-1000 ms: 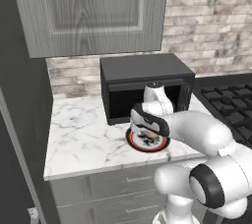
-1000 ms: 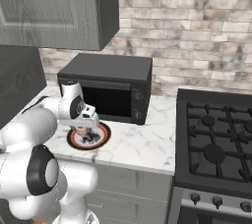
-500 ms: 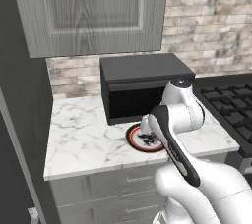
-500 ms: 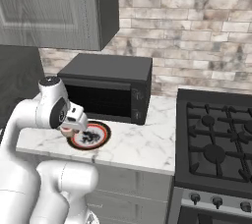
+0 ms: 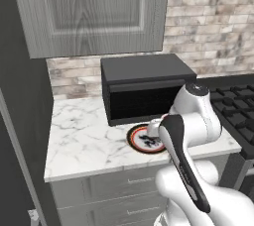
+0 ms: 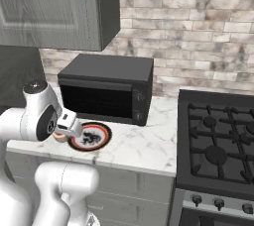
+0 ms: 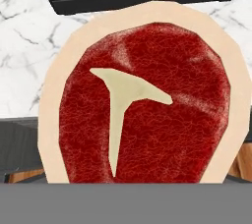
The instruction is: Place the steak on the counter behind the older steak on the same shelf of the fridge to maintain FIFO order. Close the fridge door when finished.
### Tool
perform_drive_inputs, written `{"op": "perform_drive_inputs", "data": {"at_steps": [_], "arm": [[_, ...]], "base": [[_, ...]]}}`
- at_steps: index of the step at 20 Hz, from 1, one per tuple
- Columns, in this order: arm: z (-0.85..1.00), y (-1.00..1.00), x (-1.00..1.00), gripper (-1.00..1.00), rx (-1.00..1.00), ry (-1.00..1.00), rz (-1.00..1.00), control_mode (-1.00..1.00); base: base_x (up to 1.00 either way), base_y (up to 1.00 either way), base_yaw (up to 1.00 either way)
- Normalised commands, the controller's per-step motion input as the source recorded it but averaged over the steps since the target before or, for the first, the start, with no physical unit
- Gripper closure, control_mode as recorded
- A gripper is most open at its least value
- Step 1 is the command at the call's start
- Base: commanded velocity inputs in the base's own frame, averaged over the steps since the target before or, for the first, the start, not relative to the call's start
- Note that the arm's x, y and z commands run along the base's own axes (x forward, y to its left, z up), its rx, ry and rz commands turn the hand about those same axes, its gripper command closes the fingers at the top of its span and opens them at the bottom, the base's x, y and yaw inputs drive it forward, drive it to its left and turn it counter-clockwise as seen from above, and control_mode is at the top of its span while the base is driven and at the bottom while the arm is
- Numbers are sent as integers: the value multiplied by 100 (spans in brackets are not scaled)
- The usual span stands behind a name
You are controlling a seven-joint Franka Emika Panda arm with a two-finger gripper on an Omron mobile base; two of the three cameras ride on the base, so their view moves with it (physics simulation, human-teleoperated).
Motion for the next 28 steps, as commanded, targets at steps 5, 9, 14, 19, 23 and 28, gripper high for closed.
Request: {"op": "perform_drive_inputs", "data": {"at_steps": [5,9,14,19,23,28], "arm": [[-8,-4,0,100,-2,0,0,-100],[4,-20,-53,100,0,-15,0,100],[0,0,0,100,0,0,0,100],[0,0,0,100,0,0,0,100],[0,0,0,100,0,0,0,100],[0,0,0,100,0,0,0,100]], "base": [[0,0,0],[-25,-8,1],[-94,-39,8],[-97,-6,19],[-100,-31,37],[-99,-20,52]]}}
